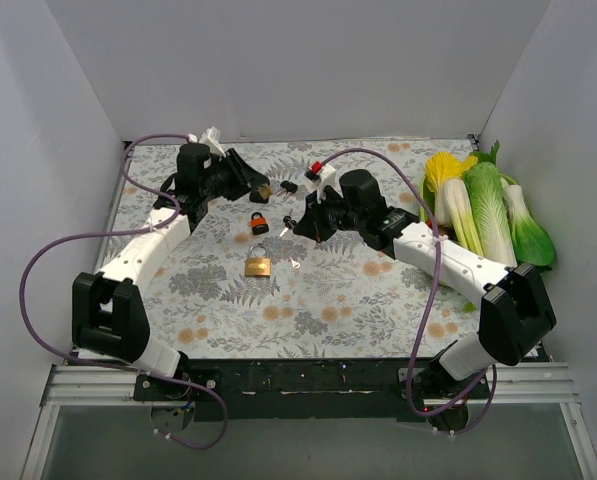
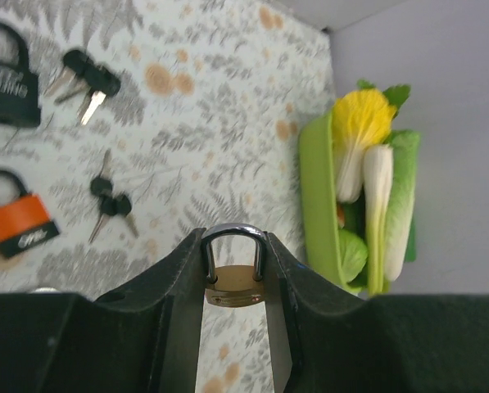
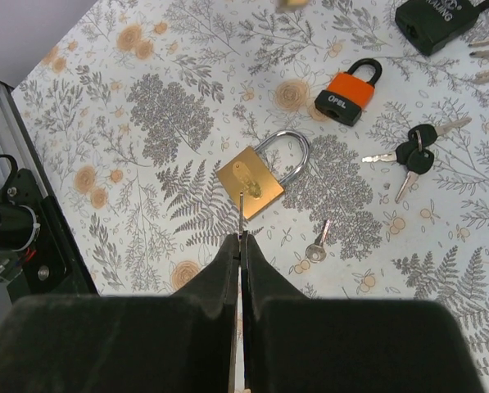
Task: Lock with the key
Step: Place the key at the center of the board.
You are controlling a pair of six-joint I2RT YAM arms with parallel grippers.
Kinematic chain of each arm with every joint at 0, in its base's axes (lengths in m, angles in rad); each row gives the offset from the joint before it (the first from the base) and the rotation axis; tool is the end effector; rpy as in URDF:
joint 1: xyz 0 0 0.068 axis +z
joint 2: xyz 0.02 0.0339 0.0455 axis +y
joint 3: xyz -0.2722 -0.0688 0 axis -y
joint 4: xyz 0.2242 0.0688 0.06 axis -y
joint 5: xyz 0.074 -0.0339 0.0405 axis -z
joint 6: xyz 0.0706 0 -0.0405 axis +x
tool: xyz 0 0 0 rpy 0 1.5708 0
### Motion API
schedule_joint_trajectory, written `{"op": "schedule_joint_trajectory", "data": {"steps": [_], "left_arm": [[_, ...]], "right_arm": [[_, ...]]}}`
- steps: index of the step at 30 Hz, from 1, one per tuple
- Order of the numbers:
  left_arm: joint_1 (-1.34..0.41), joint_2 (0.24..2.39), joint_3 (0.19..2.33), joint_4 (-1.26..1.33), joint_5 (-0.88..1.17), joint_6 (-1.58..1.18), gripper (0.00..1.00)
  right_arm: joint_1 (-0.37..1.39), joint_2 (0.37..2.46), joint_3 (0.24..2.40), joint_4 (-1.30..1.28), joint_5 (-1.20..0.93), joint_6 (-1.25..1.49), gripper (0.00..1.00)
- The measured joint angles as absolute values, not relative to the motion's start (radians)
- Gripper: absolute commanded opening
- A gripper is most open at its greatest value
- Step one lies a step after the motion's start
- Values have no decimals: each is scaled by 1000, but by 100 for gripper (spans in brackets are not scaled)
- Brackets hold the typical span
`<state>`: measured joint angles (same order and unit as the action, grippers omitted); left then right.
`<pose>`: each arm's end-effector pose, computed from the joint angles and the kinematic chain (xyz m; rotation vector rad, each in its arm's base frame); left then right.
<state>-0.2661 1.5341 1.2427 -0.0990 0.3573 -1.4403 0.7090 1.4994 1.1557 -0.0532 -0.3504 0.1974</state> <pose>0.3520 -0.1215 0.3252 -1.0095 2.0036 -1.3885 0.2584 0.2536 0.3117 -0.7517 1.9210 0.9227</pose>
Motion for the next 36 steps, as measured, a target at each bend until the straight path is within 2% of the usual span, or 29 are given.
{"op": "schedule_joint_trajectory", "data": {"steps": [6,11,20,33,36], "left_arm": [[-271,1319,1018,-291,389,-1304,0],[-284,1238,926,-438,412,-1245,0],[-389,1349,845,-581,368,-1227,0],[-468,1565,857,-610,238,-1225,1],[-469,1599,881,-612,235,-1235,4]], "right_arm": [[712,1493,1042,15,-397,219,1],[758,1494,927,68,-425,243,1],[827,1553,775,169,-447,293,1],[852,1720,774,261,-457,367,1],[855,1743,786,267,-454,383,1]]}}
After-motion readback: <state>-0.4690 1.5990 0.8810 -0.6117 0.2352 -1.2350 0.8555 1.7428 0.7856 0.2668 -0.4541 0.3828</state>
